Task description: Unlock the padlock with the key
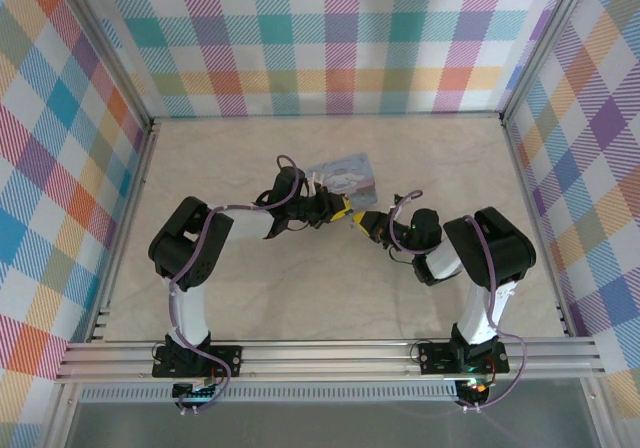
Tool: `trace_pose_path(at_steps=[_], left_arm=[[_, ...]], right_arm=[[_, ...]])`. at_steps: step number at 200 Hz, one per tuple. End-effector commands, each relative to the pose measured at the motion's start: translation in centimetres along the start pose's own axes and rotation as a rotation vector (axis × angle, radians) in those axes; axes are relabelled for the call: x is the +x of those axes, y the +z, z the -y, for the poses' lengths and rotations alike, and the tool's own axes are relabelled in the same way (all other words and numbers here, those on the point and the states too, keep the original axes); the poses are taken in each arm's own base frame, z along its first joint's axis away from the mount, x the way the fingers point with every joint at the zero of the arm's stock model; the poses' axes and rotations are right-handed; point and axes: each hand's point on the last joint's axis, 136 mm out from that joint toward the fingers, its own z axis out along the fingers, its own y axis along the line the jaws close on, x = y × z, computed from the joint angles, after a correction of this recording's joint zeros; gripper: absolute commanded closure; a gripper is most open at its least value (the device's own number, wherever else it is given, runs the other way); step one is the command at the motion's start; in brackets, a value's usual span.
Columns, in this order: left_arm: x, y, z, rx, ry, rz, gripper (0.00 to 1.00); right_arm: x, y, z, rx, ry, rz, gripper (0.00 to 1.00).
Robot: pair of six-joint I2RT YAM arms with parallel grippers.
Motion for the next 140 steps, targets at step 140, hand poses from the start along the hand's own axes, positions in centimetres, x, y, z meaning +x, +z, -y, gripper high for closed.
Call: trace_pose_path(at_steps=[140], left_arm=[[0.09,-0.65,1.83,0.077,-0.001,-0.007,0.90]], right_arm=[[-1.10,1.25,-0.80,-0.035,-0.043,0.025,1.00]])
